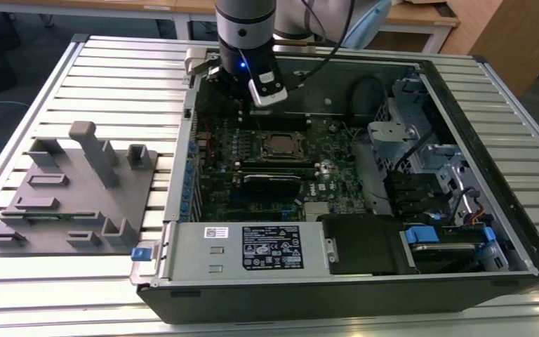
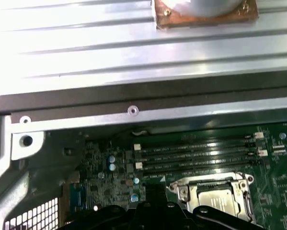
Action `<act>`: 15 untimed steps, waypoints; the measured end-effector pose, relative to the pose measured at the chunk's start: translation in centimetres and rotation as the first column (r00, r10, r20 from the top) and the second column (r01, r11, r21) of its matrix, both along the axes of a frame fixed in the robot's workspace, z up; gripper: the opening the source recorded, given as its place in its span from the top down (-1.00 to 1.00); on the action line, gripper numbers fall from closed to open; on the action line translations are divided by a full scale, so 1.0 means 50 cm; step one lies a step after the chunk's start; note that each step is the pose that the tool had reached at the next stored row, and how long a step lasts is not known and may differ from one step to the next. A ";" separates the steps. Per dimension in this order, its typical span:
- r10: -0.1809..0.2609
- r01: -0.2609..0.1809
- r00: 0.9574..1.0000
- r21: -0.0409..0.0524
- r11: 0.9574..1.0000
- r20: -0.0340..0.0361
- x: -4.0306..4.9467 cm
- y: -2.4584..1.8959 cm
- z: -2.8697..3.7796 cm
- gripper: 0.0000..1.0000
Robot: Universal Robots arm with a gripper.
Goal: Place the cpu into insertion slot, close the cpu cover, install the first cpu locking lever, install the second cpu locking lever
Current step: 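Install the first cpu locking lever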
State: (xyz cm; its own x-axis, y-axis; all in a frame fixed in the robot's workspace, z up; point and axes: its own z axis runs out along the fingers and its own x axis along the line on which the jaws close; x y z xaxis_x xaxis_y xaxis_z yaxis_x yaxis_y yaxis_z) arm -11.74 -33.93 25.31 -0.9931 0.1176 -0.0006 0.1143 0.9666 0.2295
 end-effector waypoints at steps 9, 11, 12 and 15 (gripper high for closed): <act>0.000 0.000 1.000 0.007 1.000 0.000 0.005 -0.0003 0.000 0.80; 0.000 0.000 1.000 0.008 1.000 0.000 0.012 -0.0003 0.000 0.80; 0.000 0.000 1.000 0.008 1.000 -0.001 0.016 -0.0003 0.000 0.80; 0.000 0.000 1.000 0.008 1.000 -0.002 0.031 -0.0003 0.000 0.80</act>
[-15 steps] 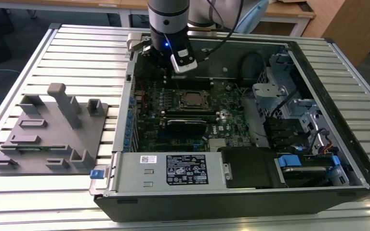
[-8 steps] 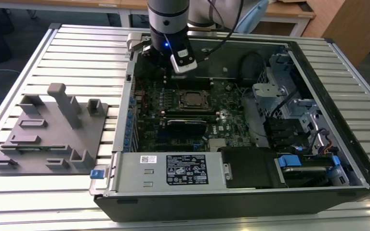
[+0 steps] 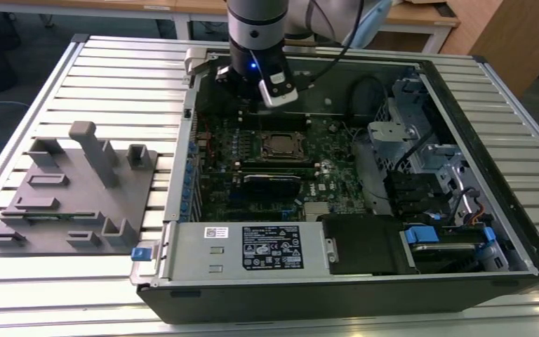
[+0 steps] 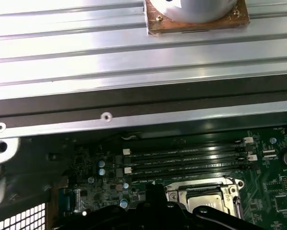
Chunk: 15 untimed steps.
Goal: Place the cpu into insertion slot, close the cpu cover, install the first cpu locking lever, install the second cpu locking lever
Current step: 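Install the first cpu locking lever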
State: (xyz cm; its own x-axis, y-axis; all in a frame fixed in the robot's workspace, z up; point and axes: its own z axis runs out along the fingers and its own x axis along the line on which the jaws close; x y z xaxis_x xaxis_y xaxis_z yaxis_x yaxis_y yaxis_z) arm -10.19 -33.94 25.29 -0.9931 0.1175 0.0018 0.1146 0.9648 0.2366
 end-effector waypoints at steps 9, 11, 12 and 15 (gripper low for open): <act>0.000 0.000 1.000 0.000 1.000 0.000 0.045 0.0000 -0.001 0.80; 0.000 0.000 1.000 0.000 1.000 0.000 0.053 0.0000 -0.001 0.80; 0.000 0.000 1.000 0.000 1.000 0.000 0.057 0.0000 -0.001 0.80; 0.000 0.000 1.000 0.000 1.000 0.000 0.069 0.0000 -0.002 0.80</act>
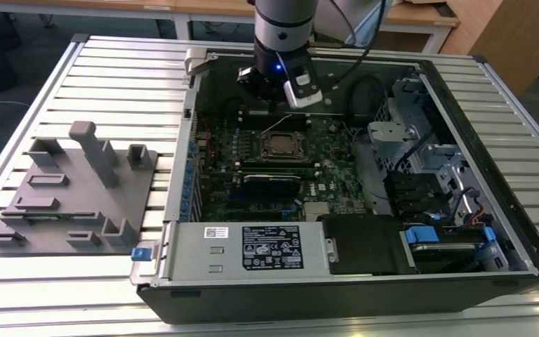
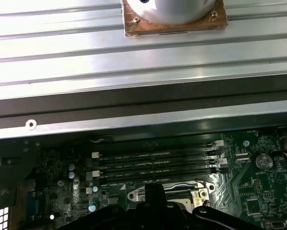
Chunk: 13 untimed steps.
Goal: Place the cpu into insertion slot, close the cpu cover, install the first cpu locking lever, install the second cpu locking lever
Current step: 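Install the first cpu locking lever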
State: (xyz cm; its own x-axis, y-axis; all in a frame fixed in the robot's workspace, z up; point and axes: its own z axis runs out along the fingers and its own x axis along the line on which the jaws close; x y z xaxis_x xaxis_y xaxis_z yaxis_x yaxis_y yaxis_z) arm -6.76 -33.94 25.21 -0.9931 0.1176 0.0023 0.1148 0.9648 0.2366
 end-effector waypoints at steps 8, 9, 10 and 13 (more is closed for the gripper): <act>0.000 0.000 1.000 0.000 1.000 0.000 0.032 0.0000 -0.001 0.80; 0.000 0.000 1.000 0.000 1.000 0.000 0.035 0.0000 -0.001 0.80; 0.000 0.000 1.000 0.000 1.000 0.000 0.039 0.0000 -0.001 0.80; 0.000 0.000 1.000 0.000 1.000 0.000 0.049 -0.0001 -0.002 0.80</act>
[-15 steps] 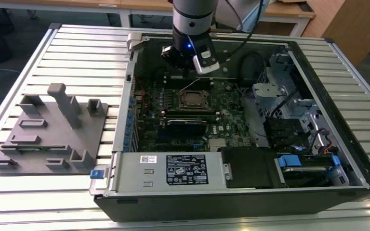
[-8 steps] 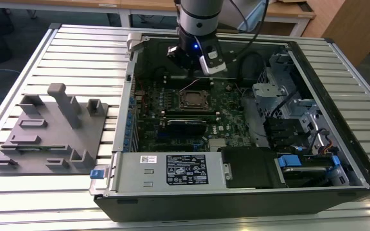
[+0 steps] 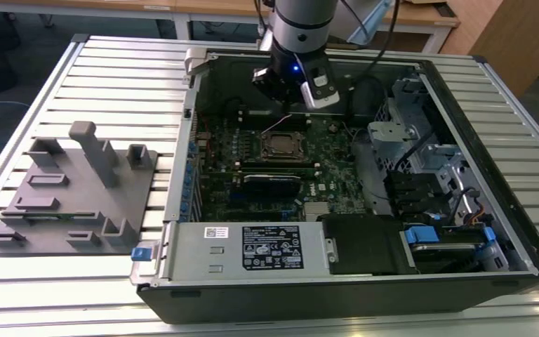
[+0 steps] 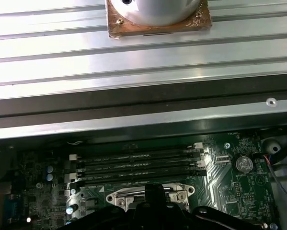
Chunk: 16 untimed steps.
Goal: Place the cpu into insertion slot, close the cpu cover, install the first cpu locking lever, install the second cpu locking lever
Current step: 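Install the first cpu locking lever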
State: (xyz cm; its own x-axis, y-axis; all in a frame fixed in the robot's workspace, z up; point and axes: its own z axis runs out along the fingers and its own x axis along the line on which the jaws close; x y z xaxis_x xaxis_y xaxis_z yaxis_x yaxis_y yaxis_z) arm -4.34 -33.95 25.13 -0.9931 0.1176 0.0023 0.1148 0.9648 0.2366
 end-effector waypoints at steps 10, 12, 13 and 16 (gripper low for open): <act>0.000 0.000 1.000 0.000 1.000 0.000 0.005 0.0001 0.000 0.80; 0.000 0.000 1.000 0.000 1.000 0.000 0.005 0.0001 0.000 0.80; 0.000 0.000 1.000 0.000 1.000 0.000 0.006 0.0001 0.000 0.80; 0.000 0.000 1.000 0.000 1.000 0.000 0.010 0.0001 -0.001 0.80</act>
